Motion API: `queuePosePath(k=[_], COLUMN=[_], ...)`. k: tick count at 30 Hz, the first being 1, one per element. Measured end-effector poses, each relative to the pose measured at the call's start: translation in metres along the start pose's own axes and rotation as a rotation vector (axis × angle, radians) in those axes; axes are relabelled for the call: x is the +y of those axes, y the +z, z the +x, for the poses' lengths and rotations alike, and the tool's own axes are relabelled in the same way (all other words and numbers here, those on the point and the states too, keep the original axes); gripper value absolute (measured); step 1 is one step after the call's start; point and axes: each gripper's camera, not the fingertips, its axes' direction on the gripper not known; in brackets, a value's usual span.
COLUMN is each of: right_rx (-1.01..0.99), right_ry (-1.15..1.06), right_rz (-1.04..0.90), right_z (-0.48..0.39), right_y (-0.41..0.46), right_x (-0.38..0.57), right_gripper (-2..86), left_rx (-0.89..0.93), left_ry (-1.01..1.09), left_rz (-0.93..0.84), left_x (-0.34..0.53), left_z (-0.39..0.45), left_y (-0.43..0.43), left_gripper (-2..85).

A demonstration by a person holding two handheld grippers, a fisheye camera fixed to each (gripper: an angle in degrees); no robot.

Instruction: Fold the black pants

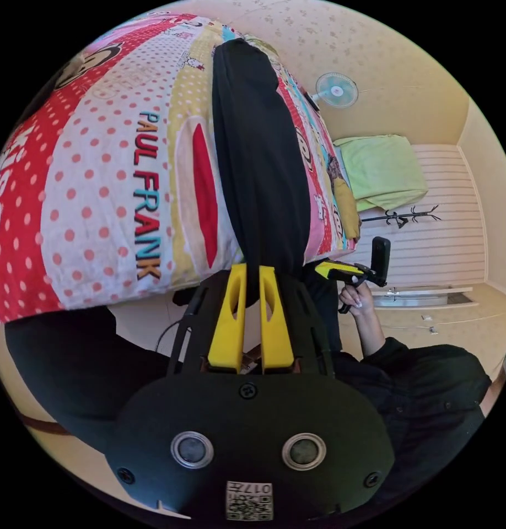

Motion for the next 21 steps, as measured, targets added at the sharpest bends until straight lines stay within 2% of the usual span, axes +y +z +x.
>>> queuePosePath(k=[5,7,10,13,16,21], right_rx=[0.135,0.040,-0.141,-0.189,-0.222,-0.437], right_ry=[0.047,0.090,0.107,0.090,0.113,0.105], right_rz=[-0.069,0.047,0.189,0.294,0.270,0.227], right_z=[0.007,0.016,0.028,0.041,0.063,0.067], right_y=[-0.007,-0.024,-0.045,-0.057,-0.046,-0.008], right_x=[0.051,0.048,0.020,-0.017,-0.059,-0.083], right_gripper=[2.4,5.6,10.8,12.6,13.4,12.9], left_rx=[0.043,0.050,0.137,0.130,0.065,0.226], left_ry=[-0.036,-0.045,-0.006,0.042,0.062,0.042], left_rz=[-0.058,-0.045,0.084,0.129,0.103,0.069], left_x=[0.027,0.020,-0.005,-0.048,-0.088,-0.103], left_z=[-0.004,-0.008,-0.012,-0.016,-0.021,-0.030], left_y=[0.000,-0.013,-0.052,-0.078,-0.076,-0.053], left_gripper=[5.5,7.2,11.0,14.0,15.9,14.6])
